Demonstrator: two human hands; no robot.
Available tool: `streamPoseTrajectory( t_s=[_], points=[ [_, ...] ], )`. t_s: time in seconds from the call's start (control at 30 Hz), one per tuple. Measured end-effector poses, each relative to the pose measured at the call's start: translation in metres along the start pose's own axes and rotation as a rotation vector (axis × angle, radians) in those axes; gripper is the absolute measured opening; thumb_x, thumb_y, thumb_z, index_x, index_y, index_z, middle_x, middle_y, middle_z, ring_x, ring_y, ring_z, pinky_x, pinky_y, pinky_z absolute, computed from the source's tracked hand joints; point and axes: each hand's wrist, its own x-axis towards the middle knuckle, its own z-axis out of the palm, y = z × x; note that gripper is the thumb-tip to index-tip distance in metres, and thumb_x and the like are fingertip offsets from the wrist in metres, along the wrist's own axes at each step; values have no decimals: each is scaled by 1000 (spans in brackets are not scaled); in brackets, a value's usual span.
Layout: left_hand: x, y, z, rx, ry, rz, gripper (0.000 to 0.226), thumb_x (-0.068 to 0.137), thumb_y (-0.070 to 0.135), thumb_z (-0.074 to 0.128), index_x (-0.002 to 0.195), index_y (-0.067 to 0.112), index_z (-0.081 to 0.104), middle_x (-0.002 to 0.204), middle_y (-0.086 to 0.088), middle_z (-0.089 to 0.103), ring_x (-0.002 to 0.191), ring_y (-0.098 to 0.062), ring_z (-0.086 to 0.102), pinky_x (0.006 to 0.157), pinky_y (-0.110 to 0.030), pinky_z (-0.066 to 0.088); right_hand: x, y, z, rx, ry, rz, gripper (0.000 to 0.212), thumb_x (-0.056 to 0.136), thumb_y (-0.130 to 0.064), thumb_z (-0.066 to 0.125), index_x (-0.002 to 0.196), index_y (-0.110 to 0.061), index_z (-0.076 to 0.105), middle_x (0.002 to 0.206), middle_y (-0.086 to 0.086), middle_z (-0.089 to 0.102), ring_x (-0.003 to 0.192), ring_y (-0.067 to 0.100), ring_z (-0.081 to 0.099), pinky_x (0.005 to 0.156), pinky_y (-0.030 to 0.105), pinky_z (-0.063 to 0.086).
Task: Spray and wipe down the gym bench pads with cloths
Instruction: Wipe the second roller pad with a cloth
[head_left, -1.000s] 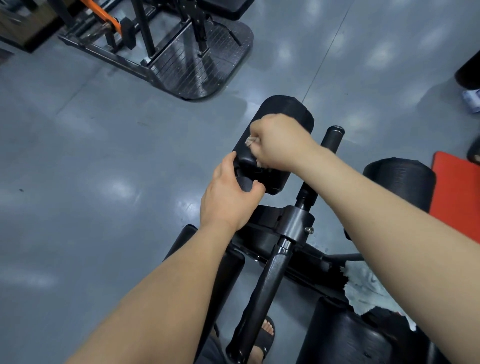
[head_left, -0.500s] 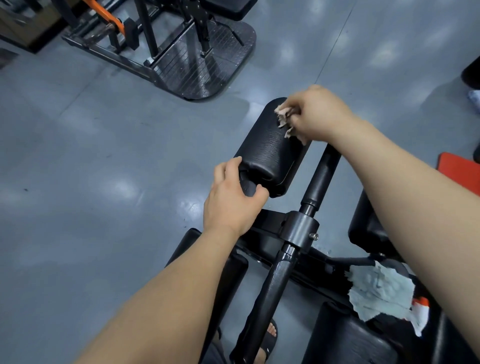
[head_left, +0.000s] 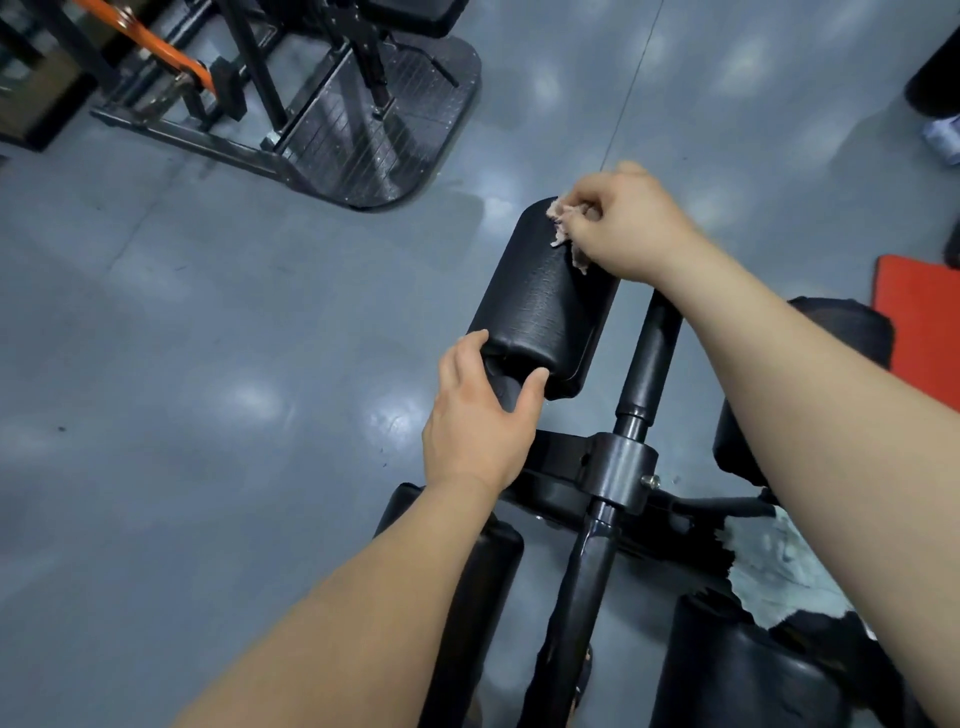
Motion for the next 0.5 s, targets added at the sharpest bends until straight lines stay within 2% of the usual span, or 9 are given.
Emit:
streamPoseTrajectory(
  t_s=[0.1,0.17,0.23,0.3,0.4,0.5],
  points=[
    [0,0,-1,40,-20,8,65,92,63,56,144,34,29,150,17,32,118,-17,56,86,-38,49,-2,-4,0,81,107,91,32,92,-13,50,112,-26,72,105,0,52,86,13,55,83,17,39],
    [-1,1,-2,52,-37,11,66,91,64,56,143,33,29,149,15,32,116,-18,58,81,-36,48,-6,-10,-1,85,132,146,36,91,-9,48,113,-23,72,112,1,50,88,16,58,81,15,37],
    [0,2,-4,64,-61,-6,68,89,68,57,138,29,31,144,12,34,113,-20,59,80,-39,50,-8,-16,-1,68,119,170,35,90,-8,47,112,-21,70,117,4,53,97,20,61,85,18,40],
    [3,2,-5,71,-85,-29,74,84,73,60,133,26,32,138,10,36,112,-21,58,84,-43,52,-10,-19,-2,64,108,184,32,88,-10,48,108,-21,70,113,3,53,96,20,61,85,21,42],
    [4,7,-5,5,-69,-73,84,76,75,66,135,27,30,136,10,38,113,-20,57,88,-45,52,-12,-23,-5,117,132,178,24,85,-20,53,100,-23,72,96,-6,52,94,12,58,86,22,45],
    [8,18,-1,-27,-60,-143,102,72,78,68,146,26,23,144,7,33,120,-21,56,92,-42,50,-10,-21,-7,157,164,141,17,85,-26,59,95,-21,72,83,-13,49,93,4,52,80,11,42]
  ],
)
